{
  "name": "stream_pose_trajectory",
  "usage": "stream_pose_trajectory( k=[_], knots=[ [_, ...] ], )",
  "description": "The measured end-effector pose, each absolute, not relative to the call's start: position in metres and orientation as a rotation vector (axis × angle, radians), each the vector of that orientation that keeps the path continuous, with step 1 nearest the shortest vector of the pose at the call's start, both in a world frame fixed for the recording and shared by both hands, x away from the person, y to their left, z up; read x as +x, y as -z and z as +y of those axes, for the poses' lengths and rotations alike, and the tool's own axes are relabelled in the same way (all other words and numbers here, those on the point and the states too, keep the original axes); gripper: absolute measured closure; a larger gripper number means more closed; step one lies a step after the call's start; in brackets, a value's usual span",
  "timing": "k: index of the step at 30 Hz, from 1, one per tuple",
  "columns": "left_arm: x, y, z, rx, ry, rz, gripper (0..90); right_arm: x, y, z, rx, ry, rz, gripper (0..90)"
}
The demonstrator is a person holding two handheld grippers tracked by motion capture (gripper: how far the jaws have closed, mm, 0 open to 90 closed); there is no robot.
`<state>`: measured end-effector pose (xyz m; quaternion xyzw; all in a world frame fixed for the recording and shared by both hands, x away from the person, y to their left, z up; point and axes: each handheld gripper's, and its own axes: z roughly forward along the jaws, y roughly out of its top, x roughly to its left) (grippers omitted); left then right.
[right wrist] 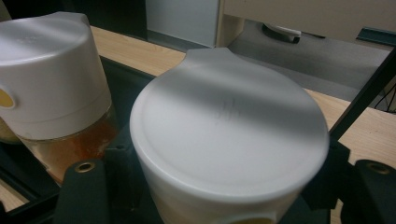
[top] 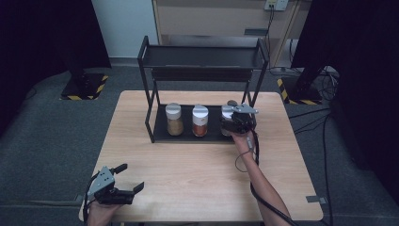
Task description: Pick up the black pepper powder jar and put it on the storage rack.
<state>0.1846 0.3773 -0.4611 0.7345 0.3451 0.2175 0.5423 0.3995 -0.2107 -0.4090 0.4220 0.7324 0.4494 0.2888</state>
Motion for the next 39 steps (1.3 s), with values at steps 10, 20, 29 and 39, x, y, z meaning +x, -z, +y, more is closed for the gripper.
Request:
stream_pose_trajectory(
  k=[10,20,29,39],
  knots=[
    [0.184,0.461,0.377,1.745,-0.517,0.820,1.0,0.399,0.413,-0.209,1.149,-1.206,1.931,31.0],
    [0.184,0.461,0.377,1.746,-0.518,0.819,1.1,0.398,0.418,-0.211,1.154,-1.224,1.918,30.7],
    [0.184,0.461,0.377,1.746,-0.519,0.818,1.0,0.396,0.415,-0.216,1.144,-1.266,1.904,22.2],
    [0.184,0.461,0.377,1.745,-0.519,0.816,1.1,0.393,0.403,-0.221,1.090,-1.295,1.889,9.8]
  ],
)
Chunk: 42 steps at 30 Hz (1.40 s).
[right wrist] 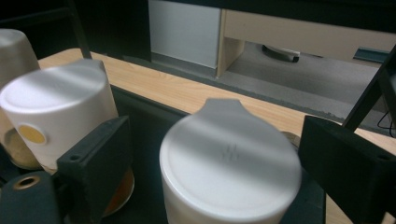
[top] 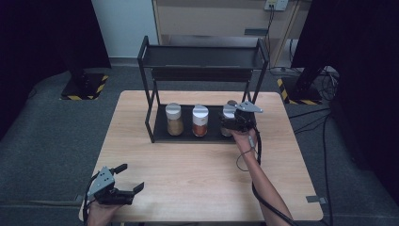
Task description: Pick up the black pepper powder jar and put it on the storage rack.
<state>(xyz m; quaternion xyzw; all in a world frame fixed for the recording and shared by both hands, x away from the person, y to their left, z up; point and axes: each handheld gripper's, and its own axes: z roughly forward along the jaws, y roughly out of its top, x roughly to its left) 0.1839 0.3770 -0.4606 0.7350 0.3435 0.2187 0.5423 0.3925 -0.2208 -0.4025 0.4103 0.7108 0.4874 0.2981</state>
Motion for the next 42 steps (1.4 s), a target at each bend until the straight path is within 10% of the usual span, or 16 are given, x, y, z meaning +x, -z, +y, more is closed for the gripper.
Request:
stream_pose_trajectory(
  k=[42],
  knots=[
    [0.185,0.459,0.373,1.763,-0.528,0.827,1.0,0.329,0.328,-0.268,0.807,-1.429,2.051,8.3]
  ],
)
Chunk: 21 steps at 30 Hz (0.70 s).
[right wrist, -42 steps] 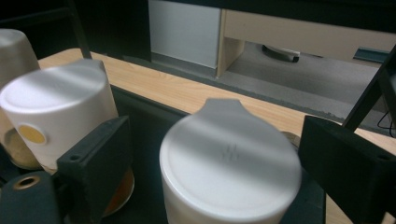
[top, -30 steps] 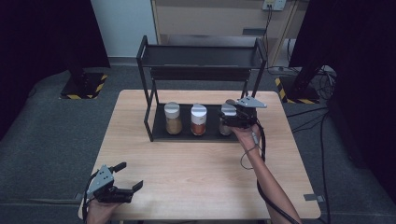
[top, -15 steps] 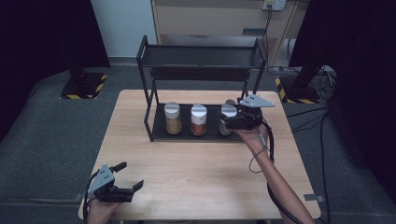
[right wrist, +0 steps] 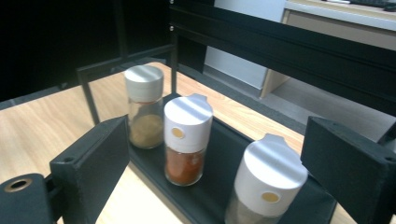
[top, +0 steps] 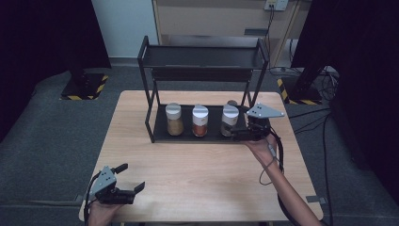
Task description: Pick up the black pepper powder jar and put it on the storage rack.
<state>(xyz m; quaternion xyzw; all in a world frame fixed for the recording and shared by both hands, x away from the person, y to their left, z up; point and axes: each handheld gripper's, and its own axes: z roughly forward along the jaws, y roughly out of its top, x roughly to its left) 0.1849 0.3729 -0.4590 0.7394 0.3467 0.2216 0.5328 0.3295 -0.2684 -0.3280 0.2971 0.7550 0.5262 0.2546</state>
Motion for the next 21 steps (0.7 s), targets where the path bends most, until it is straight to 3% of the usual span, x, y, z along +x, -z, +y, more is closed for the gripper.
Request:
stream_pose_trajectory(
  k=[21],
  knots=[
    [0.184,0.460,0.374,1.762,-0.527,0.809,1.0,0.300,0.340,-0.290,0.808,-1.464,2.074,8.2]
  ],
)
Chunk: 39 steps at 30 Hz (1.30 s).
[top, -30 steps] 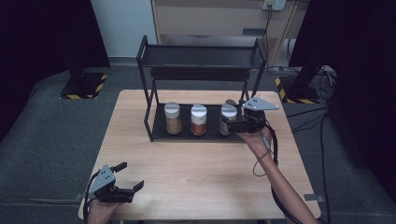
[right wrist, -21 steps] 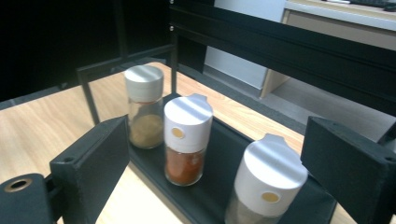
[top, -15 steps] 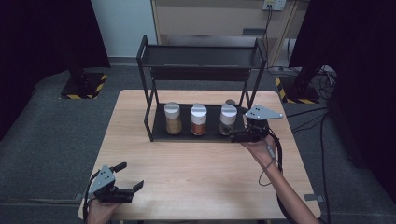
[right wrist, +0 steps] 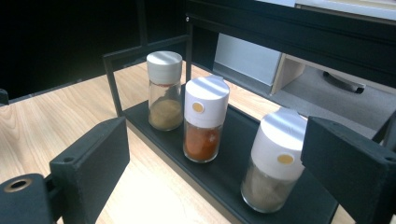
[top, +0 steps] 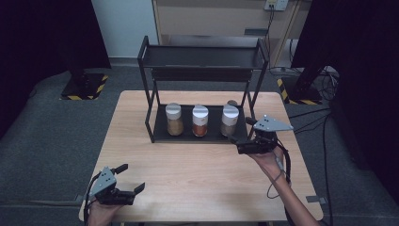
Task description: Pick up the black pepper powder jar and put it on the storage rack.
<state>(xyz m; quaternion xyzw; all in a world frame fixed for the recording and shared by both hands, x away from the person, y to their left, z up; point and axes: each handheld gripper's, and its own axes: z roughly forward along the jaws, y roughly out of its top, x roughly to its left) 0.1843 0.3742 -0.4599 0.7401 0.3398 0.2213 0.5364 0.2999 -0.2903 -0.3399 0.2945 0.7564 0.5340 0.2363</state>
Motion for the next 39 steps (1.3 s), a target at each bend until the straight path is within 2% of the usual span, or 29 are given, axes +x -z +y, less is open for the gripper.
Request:
stream_pose_trajectory(
  k=[39],
  knots=[
    [0.183,0.460,0.375,1.756,-0.529,0.786,1.0,0.193,0.380,-0.366,0.908,-1.443,1.978,7.8]
  ],
)
